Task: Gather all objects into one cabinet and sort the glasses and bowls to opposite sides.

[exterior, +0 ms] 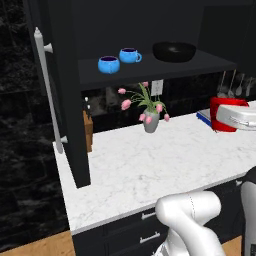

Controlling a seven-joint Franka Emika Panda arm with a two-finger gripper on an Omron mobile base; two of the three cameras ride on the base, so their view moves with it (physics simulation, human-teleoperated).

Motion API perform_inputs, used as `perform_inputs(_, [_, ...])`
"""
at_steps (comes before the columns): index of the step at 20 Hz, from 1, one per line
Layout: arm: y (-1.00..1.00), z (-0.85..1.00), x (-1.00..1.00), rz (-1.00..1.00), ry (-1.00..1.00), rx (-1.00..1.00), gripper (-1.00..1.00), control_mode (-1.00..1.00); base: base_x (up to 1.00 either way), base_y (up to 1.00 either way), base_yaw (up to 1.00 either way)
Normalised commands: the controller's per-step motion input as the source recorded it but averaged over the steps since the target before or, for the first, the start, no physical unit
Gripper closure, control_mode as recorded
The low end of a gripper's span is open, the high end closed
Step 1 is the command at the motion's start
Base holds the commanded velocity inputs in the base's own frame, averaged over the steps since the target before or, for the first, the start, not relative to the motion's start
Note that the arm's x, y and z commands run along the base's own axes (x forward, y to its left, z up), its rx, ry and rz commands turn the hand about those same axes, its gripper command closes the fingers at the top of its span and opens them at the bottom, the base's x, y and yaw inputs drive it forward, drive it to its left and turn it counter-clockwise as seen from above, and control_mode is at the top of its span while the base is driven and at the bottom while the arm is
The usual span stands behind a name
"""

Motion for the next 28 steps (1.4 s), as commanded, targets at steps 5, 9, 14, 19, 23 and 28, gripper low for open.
perform_inputs(5, [0.03,0.24,-0.01,0.01,-0.08,-0.08,1.0,-1.0,0.0,0.0,0.0])
perform_inputs(9, [0.13,0.24,0.0,0.0,-0.18,-0.03,1.0,-1.0,0.0,0.0,0.0])
perform_inputs(14, [0.08,0.19,0.06,0.0,-0.14,0.0,1.0,-1.0,0.0,0.0,0.0])
perform_inputs(19, [0.0,0.02,0.15,0.0,0.09,0.01,1.0,-1.0,0.0,0.0,0.0])
perform_inputs(23, [0.0,0.0,0.3,0.0,0.25,0.0,1.0,-1.0,0.0,0.0,0.0])
perform_inputs(28, [0.05,0.05,0.28,0.0,0.13,0.0,1.0,-1.0,0.0,0.0,0.0])
